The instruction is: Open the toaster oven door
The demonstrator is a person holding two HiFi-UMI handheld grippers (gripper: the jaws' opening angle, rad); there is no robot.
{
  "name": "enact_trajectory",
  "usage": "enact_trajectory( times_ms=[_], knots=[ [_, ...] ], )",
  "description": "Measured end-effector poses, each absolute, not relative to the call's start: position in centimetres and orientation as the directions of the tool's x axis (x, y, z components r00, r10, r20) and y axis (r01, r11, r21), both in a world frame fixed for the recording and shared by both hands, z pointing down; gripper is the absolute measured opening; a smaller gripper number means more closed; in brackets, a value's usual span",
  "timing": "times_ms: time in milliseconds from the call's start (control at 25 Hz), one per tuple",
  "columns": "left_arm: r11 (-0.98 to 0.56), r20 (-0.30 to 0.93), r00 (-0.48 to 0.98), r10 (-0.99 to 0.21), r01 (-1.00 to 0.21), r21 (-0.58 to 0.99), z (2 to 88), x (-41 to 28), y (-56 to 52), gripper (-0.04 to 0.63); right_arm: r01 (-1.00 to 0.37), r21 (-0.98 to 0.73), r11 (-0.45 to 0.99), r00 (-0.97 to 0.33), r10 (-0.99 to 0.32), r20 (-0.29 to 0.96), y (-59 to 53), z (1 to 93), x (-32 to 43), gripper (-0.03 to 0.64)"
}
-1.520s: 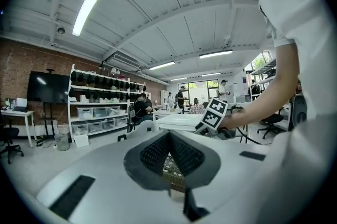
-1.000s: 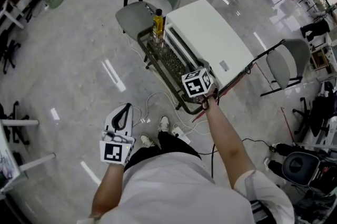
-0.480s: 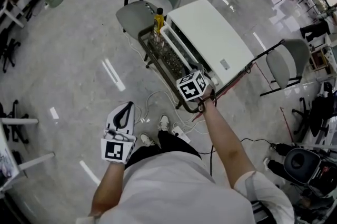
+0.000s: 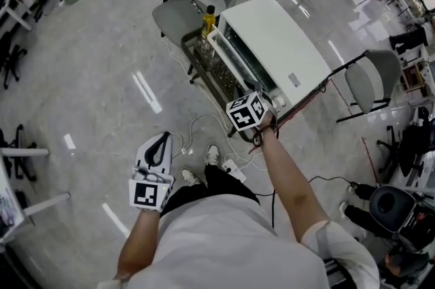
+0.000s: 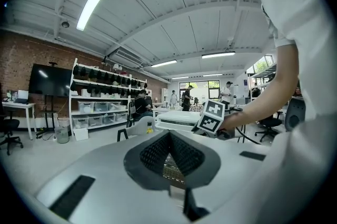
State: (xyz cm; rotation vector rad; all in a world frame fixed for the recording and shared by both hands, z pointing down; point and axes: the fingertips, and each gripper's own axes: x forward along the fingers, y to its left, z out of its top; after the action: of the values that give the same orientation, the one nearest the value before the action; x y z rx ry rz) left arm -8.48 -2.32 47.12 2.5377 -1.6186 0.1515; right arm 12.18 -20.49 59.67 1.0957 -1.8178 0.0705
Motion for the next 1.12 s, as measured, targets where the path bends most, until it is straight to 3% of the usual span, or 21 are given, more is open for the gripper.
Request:
enact_trajectory(
  times_ms=[640, 800, 1120],
  knots=[
    [-0.435, 0.148, 0.44, -0.886, -0.898, 0.066, 47.3, -9.6, -2.2, 0.017, -0.746, 0.308, 0.59, -0.159, -0.607, 0.778, -18.0, 60.7, 9.6, 0.127],
    [-0.429, 0.149, 0.434, -0.888, -0.901, 0.066, 47.2, -10.2, -2.1, 0.017, -0.824, 0.21, 0.526, -0.193, -0.609, 0.769, -17.8, 60.7, 9.3, 0.126],
    [-0.422, 0.164, 0.429, -0.888, -0.903, 0.078, 47.8, -10.8, -1.7, 0.017, -0.845, 0.206, 0.493, -0.179, -0.624, 0.76, -17.6, 61.2, 8.9, 0.123]
  ],
)
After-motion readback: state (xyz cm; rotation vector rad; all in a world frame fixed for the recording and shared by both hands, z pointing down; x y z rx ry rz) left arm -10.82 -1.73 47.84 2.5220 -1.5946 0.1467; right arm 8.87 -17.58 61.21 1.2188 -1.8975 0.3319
